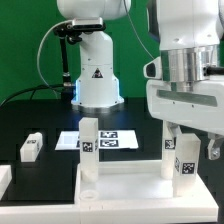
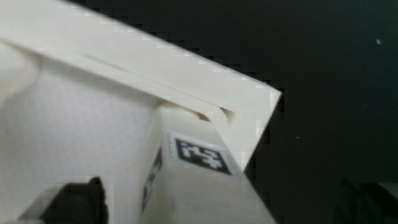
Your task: Assemble desk
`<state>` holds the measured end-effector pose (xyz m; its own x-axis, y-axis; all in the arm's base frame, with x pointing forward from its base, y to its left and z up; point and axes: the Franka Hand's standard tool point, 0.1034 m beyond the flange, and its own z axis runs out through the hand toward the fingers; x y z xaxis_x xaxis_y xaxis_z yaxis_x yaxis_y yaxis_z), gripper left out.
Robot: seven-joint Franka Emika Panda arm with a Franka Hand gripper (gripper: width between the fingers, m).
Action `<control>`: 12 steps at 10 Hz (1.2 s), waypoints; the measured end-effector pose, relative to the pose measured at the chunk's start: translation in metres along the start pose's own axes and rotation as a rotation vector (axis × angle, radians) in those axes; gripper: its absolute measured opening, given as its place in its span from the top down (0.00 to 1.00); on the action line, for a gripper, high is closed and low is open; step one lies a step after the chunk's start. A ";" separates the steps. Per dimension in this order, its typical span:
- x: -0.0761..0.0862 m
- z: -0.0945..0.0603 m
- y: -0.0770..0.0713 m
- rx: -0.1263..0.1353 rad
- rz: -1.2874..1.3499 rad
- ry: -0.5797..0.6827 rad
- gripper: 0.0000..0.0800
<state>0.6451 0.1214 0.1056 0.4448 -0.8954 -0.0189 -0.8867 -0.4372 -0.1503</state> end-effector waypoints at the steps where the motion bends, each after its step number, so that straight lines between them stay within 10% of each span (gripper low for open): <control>1: 0.002 0.000 0.001 -0.003 -0.059 0.004 0.19; 7: 0.020 0.001 0.003 -0.049 -0.784 -0.015 0.19; 10: 0.021 0.001 0.004 -0.052 -0.701 -0.011 0.47; 12: 0.022 0.001 0.004 -0.052 -0.535 -0.005 0.87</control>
Offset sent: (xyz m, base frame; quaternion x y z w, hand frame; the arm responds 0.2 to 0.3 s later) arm 0.0136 0.0063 0.0021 0.0275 -0.0778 -0.5008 0.8616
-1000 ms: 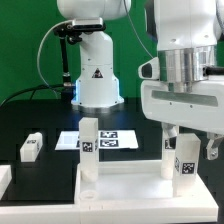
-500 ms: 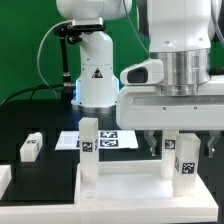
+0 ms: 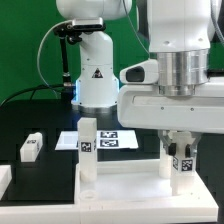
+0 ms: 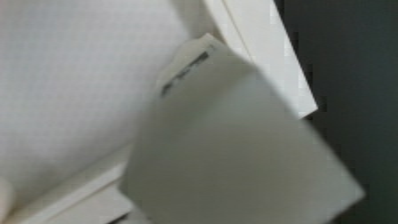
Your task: Assemble desk
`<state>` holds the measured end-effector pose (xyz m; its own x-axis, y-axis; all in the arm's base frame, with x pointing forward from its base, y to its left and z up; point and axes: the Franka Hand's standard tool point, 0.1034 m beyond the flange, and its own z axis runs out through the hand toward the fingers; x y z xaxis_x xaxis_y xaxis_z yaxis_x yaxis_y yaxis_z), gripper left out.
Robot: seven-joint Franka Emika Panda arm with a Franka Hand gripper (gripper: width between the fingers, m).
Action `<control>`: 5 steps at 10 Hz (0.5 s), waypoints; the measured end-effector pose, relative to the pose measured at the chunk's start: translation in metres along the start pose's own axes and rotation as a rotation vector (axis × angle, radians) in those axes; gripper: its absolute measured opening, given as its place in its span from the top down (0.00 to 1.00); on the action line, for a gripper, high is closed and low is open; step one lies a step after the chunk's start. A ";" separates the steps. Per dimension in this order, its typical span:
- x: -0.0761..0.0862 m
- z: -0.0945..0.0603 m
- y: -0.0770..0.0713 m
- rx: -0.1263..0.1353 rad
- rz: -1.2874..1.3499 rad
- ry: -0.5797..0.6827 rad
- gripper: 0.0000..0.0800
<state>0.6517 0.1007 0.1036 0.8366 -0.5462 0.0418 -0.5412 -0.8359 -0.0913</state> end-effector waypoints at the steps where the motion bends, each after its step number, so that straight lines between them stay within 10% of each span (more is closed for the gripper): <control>1: 0.001 0.000 0.000 -0.001 0.070 0.001 0.87; 5: 0.003 0.001 0.002 -0.006 0.241 0.007 1.00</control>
Offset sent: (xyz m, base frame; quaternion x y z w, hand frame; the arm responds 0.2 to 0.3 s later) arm 0.0000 0.0000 0.0000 0.0000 0.0000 0.0650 0.9979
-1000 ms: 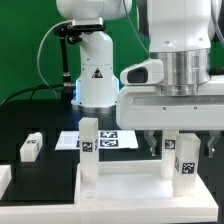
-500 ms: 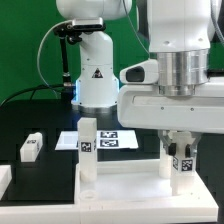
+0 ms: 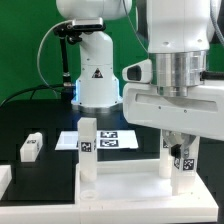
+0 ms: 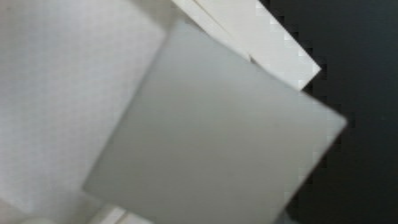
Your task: Assemble desk
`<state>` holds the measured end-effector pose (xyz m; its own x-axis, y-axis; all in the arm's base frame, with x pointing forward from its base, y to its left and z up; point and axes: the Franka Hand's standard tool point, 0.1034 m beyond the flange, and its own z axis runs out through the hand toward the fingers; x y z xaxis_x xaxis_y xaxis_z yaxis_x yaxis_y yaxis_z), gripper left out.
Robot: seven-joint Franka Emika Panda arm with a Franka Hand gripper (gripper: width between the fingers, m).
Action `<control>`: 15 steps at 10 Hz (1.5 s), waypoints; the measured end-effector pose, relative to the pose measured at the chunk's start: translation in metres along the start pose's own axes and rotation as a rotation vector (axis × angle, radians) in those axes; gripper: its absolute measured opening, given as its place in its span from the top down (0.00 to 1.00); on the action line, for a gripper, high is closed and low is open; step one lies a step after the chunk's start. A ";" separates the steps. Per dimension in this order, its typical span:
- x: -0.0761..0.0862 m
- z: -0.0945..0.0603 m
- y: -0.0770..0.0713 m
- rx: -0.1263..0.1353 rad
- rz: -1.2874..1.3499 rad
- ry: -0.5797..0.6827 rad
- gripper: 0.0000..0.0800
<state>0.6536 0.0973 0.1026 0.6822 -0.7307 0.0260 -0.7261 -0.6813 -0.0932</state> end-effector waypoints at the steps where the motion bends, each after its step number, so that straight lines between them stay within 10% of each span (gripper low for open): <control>1: 0.000 0.000 0.000 0.000 -0.030 0.000 1.00; 5: -0.006 -0.025 -0.015 0.001 -0.448 0.007 0.84; 7: -0.004 -0.021 -0.010 -0.017 -0.567 0.009 0.45; 9: -0.006 -0.020 -0.008 -0.019 -0.567 -0.005 0.25; 15: -0.026 -0.006 0.012 -0.063 -0.554 -0.119 0.19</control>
Offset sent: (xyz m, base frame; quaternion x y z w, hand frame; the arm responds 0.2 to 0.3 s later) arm -0.0058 0.0524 0.0199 -0.0194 -0.0777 -0.3279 0.9413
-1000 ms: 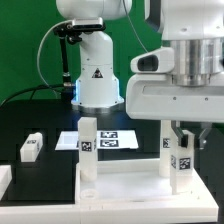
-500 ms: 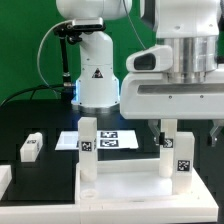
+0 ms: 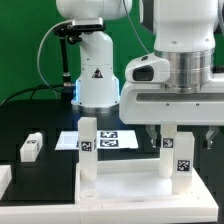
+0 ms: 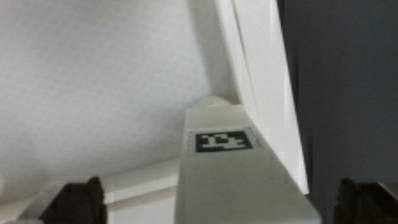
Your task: Assemble desk
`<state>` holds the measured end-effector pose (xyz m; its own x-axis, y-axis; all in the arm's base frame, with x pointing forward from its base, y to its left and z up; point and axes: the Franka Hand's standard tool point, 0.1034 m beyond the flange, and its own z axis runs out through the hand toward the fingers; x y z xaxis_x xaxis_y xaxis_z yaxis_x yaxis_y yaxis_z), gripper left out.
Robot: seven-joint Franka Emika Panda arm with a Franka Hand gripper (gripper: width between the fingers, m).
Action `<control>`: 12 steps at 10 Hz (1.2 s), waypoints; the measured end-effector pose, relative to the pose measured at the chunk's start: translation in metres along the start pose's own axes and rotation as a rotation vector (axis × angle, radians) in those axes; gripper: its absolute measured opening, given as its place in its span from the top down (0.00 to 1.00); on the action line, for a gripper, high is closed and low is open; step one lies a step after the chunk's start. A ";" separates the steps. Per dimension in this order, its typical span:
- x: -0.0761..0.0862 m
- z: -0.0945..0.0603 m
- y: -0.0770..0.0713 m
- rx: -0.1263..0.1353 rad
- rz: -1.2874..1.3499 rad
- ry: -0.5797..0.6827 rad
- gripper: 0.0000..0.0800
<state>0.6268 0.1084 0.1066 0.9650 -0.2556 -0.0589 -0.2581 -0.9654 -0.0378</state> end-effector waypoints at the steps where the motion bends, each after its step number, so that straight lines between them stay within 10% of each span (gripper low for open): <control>1: 0.000 0.000 0.000 -0.001 0.016 0.000 0.23; 2: 0.000 0.000 0.000 -0.001 0.028 0.000 0.23; 5: 0.000 0.000 0.000 0.000 0.250 0.000 0.64; 12: 0.010 0.000 -0.005 0.050 1.009 0.059 0.64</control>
Offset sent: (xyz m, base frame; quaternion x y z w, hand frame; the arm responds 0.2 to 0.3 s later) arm 0.0000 0.0000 0.0000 0.0000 0.0000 0.1938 0.9810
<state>0.6380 0.1101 0.1066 0.2958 -0.9545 -0.0372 -0.9549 -0.2944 -0.0399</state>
